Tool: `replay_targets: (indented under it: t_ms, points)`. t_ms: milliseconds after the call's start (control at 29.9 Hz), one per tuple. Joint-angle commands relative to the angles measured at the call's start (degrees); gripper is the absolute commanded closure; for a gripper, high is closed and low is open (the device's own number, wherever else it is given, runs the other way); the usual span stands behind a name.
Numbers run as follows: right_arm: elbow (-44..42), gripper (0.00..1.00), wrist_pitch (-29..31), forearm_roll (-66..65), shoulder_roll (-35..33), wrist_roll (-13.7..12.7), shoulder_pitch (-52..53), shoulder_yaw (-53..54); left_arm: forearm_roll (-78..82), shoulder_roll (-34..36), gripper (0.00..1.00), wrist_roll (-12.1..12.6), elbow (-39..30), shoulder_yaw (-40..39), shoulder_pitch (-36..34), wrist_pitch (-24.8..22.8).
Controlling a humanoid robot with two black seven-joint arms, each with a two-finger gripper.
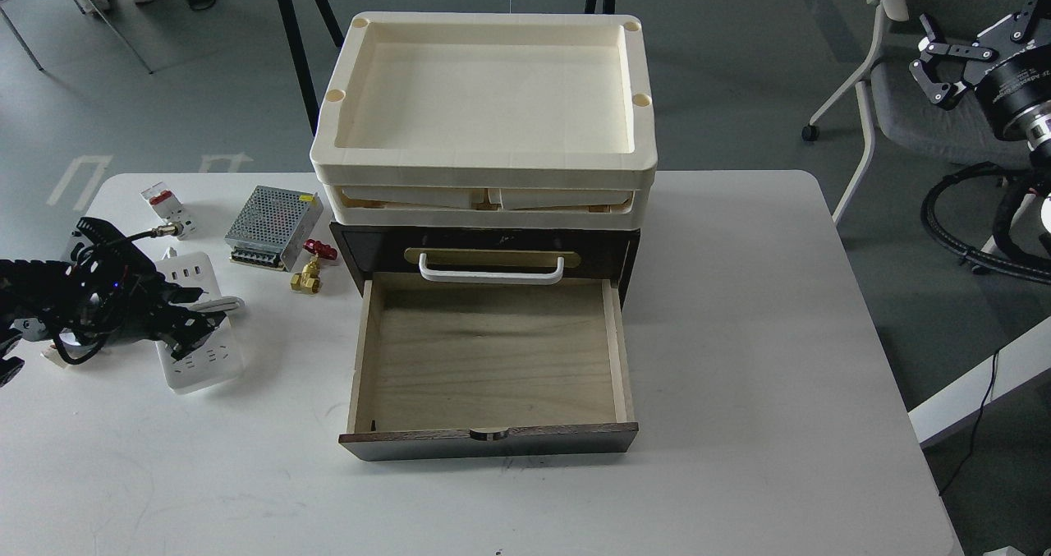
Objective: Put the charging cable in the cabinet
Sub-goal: 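Lower the left gripper onto the white power strip and close it, then lift the power strip with its cable using the left gripper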
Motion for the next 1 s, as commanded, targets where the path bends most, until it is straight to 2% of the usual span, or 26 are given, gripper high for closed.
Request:
replay_targets:
  t_ms: [0, 67, 201, 368, 502, 569, 736, 870, 970]
  points:
    - [-0.1, 0.0, 0.0, 0.1, 0.0, 0.0, 0.0, 0.0, 0.0, 0.1, 0.83, 0.0, 0.0, 0.6, -0.2, 0.1]
    - [-0.1, 0.0, 0.0, 0.1, 0.0, 0.1, 0.0, 0.0, 0.0, 0.1, 0.94, 0.0, 0.0, 0.6, -0.4, 0.2]
    - [-0.1, 0.0, 0.0, 0.1, 0.0, 0.1, -0.1, 0.1, 0.0, 0.1, 0.99, 0.0, 0.0, 0.7, -0.7, 0.4]
    - [-0.1, 0.0, 0.0, 0.1, 0.0, 0.1, -0.4, 0.1, 0.0, 0.4, 1.0, 0.0, -0.7, 0.2, -1.2, 0.8]
    - [-0.1, 0.0, 0.0, 0.1, -0.1, 0.0, -0.4, 0.2, 0.0, 3.3, 1.0, 0.0, -1.7, 0.1, -4.6, 0.7]
    - [-0.1, 0.0, 0.0, 0.1, -0.2, 0.1, -0.4, 0.3, 0.0, 6.7, 1.0, 0.0, -4.9, 0.1, -5.4, 0.3]
    - [-0.1, 0.0, 0.0, 0.1, -0.3, 0.1, -0.4, 1.0, -2.6, 18.4, 1.0, 0.0, -18.4, -0.2, -7.4, -1.3]
    - [-0.1, 0.0, 0.0, 0.1, -0.3, 0.0, -0.4, 1.6, -4.2, 26.6, 1.0, 0.0, -28.5, -0.9, -8.6, -4.6]
    - [-0.1, 0.0, 0.0, 0.1, -0.5, 0.1, -0.4, 1.6, -11.8, 33.4, 1.0, 0.0, -36.7, -1.0, -8.6, -6.9]
